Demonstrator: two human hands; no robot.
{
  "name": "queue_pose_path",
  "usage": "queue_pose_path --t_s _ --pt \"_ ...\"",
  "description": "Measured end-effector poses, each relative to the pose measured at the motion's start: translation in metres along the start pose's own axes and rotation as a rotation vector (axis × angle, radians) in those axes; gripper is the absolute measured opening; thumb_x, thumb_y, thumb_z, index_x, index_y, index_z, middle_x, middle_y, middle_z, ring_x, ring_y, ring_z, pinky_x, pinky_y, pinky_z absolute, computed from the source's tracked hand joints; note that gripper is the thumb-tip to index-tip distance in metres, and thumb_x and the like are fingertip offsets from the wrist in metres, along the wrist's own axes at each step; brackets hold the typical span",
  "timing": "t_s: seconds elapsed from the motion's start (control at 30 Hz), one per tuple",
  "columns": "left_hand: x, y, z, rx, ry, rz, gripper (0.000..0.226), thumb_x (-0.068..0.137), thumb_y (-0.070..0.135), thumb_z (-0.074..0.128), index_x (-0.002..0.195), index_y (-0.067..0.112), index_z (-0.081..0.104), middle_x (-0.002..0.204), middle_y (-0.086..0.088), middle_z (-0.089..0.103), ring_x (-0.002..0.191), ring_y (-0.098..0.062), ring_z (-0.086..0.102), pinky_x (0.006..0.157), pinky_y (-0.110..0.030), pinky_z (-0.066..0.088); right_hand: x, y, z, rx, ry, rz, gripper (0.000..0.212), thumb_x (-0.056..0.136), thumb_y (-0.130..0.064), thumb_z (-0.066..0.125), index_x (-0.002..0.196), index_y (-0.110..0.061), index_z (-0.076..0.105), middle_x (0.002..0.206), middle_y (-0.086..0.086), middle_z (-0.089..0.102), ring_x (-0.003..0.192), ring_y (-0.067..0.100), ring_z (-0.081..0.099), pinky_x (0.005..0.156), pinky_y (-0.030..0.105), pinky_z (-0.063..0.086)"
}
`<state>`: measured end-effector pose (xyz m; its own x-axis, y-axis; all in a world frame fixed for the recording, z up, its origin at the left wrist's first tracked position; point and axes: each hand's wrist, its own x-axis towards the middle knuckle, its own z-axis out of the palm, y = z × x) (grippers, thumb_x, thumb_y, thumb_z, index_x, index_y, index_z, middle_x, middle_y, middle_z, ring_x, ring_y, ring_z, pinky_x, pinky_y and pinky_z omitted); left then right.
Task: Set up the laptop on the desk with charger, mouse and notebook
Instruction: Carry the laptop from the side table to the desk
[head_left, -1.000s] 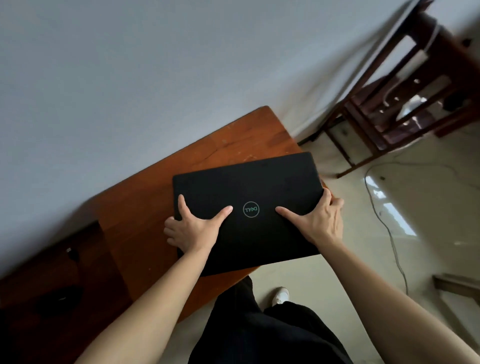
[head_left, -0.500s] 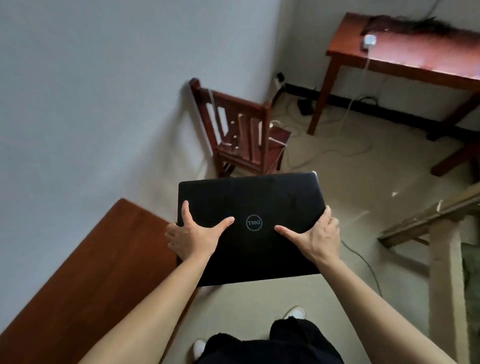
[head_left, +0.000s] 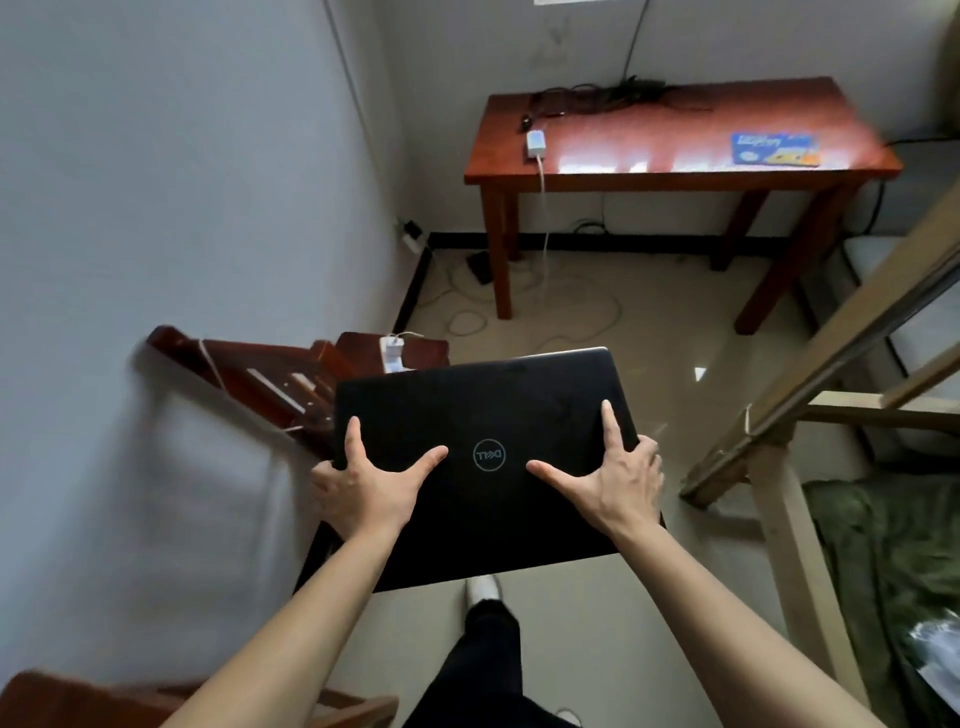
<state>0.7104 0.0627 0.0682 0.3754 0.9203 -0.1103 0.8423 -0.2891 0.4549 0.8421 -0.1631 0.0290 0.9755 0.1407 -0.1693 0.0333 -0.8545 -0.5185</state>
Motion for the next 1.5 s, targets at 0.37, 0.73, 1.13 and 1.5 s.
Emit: queue_pose_path --t_s 0.37,0.73,1.13,1.5 --pt "0.164 0.206 0.126 -0.015 -0.173 0.11 0.135 0.034 0.106 0.042 0.151 0.042 0.022 0.12 -0.016 0.046 0.113 -0.035 0.042 0.1 -0.046 0.039 0.24 -0.026 -0.036 -0.037 0.134 0.179 0.135 0.035 -0.109 0.044 0.153 -0.051 0.011 0.136 0.018 0.037 0.127 0.038 0.044 0.112 0.048 0.036" --pt "0.278 0.438 0.203 -0.044 -0.257 0.329 0.129 0.039 0.101 0.052 0.15 0.043 0.024 0.125 -0.015 0.043 0.118 -0.033 0.039 0.106 -0.042 0.033 0.431 -0.036 -0.096 0.048 0.295 0.374 0.134 0.038 -0.106 0.048 0.154 -0.048 0.015 0.139 0.019 0.038 0.13 0.037 0.042 0.113 0.046 0.033" --pt "0.374 0.69 0.32 0.056 -0.197 0.33 0.128 0.04 0.099 0.054 0.151 0.041 0.025 0.124 -0.016 0.046 0.114 -0.036 0.043 0.102 -0.046 0.035 0.719 -0.006 -0.153 0.135 0.254 0.387 0.133 0.037 -0.105 0.05 0.153 -0.046 0.021 0.14 0.017 0.04 0.133 0.032 0.041 0.115 0.045 0.034" --pt "0.453 0.836 0.382 -0.015 -0.188 0.237 0.128 0.042 0.095 0.06 0.151 0.038 0.022 0.131 -0.019 0.04 0.122 -0.038 0.038 0.107 -0.048 0.033 0.914 -0.02 -0.2 0.095 0.22 0.307 0.134 0.038 -0.104 0.051 0.153 -0.044 0.02 0.136 0.016 0.043 0.128 0.032 0.043 0.112 0.046 0.035"
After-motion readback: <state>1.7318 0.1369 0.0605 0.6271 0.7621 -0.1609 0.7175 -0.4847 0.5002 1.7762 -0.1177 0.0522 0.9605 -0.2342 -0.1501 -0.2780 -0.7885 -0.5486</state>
